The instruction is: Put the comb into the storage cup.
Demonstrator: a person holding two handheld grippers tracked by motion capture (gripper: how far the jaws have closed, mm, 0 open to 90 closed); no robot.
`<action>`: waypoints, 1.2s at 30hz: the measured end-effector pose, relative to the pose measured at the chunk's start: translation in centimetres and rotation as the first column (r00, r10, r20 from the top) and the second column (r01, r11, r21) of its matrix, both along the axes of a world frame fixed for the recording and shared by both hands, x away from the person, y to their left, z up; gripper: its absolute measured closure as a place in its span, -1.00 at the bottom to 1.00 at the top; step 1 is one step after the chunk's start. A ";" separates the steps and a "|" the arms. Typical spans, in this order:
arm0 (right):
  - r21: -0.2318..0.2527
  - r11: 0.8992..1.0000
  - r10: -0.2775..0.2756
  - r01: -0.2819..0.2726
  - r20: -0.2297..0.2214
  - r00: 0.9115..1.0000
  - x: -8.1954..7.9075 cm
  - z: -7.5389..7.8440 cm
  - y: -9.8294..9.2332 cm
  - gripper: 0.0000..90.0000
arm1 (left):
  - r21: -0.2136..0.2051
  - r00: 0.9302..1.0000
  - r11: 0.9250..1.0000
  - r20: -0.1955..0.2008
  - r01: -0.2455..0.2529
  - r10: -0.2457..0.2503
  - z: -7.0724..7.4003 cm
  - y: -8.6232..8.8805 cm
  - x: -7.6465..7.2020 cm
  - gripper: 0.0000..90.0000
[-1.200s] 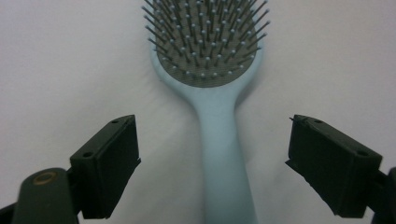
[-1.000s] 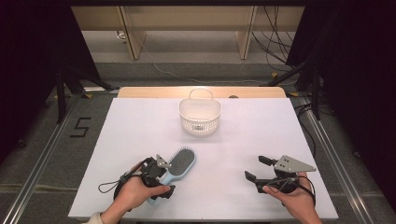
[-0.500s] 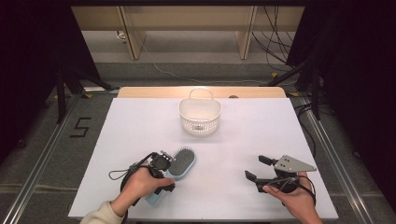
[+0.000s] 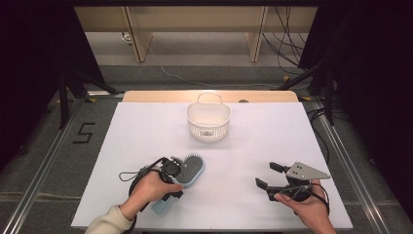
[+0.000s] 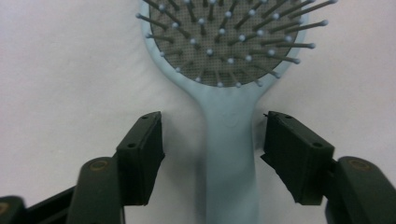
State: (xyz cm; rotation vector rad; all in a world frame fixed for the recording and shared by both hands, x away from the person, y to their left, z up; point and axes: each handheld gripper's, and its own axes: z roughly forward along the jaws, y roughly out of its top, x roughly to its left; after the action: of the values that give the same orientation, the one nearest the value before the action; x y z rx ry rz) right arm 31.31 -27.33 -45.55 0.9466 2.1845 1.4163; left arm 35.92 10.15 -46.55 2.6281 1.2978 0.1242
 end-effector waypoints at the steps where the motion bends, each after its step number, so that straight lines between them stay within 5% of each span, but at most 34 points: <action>1: -0.001 1.000 0.000 0.000 -0.001 1.000 0.0 0.0 0.0 -0.50 | 0.004 1.000 1.000 -0.004 0.006 -0.006 0.0 -0.1 0.1 -0.12; 36: 0.006 1.000 0.002 -0.002 0.000 1.000 0.0 0.0 0.0 -0.49 | 0.056 0.996 0.998 -0.081 -0.029 0.034 0.4 -1.4 1.2 0.43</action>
State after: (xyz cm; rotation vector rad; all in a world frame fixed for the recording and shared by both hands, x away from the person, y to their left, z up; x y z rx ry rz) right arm 31.32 -27.36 -45.55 0.9471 2.1832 1.4250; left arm 37.09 8.77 -46.12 2.6851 1.3812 0.0583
